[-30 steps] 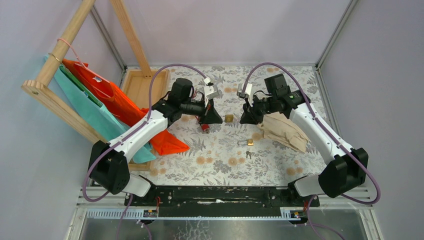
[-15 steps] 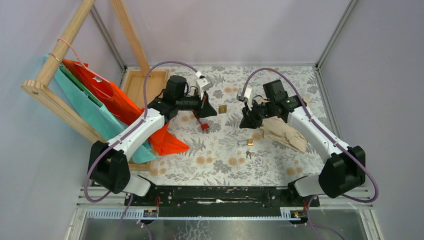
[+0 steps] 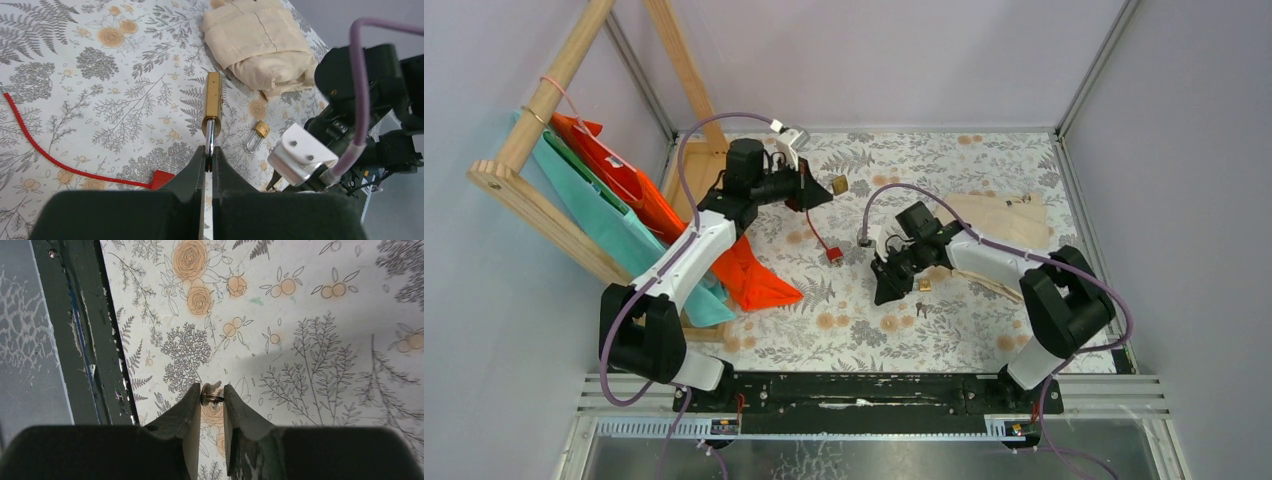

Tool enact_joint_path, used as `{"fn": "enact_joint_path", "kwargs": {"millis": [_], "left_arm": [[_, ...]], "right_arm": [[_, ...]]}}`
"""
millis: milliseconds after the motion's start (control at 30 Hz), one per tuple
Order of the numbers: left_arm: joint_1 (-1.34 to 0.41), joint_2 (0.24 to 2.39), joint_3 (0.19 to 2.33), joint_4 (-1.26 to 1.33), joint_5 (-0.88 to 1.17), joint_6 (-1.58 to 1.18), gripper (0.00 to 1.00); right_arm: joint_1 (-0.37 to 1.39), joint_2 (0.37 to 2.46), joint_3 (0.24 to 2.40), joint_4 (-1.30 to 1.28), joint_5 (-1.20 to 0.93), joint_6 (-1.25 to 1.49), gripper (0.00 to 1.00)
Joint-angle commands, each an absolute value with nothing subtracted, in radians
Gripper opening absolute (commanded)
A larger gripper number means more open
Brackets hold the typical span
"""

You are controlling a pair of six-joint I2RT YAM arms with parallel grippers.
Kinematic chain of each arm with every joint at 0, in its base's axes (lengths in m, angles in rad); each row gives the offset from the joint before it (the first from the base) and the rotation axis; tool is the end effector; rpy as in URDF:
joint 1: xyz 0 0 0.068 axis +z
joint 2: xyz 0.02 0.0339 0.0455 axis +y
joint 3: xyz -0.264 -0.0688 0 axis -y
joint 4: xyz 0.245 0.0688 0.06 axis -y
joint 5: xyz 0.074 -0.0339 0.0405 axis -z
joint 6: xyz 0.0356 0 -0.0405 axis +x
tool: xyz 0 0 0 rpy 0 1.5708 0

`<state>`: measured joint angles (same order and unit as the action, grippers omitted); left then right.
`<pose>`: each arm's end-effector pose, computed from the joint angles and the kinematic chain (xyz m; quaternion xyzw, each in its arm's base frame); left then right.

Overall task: Lock with the key
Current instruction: Place the key at the center of the board.

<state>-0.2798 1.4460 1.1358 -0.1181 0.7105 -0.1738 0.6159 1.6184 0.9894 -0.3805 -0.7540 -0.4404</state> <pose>0.3114 -0.1136 0.3159 0.2296 0.7776 -0.3991 0.4281 0.2465 0.2043 0.1970 -0.5383 0.7203 0.3749 0.2255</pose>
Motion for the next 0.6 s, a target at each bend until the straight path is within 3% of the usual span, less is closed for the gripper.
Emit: {"fn": "enact_joint_path", "kwargs": {"millis": [0, 333, 567], "left_arm": [[-0.261, 1.421, 1.124, -0.011, 0.735, -0.217, 0.02], [-0.261, 1.441, 1.096, 0.010, 0.794, -0.207, 0.03], [-0.270, 1.490, 1.096, -0.004, 0.785, -0.211, 0.03]], "right_arm": [[0.634, 1.646, 0.972, -0.301, -0.790, -0.397, 0.08], [0.637, 1.733, 0.974, -0.332, -0.823, -0.392, 0.28], [0.635, 1.670, 1.003, -0.379, -0.754, -0.444, 0.67]]}}
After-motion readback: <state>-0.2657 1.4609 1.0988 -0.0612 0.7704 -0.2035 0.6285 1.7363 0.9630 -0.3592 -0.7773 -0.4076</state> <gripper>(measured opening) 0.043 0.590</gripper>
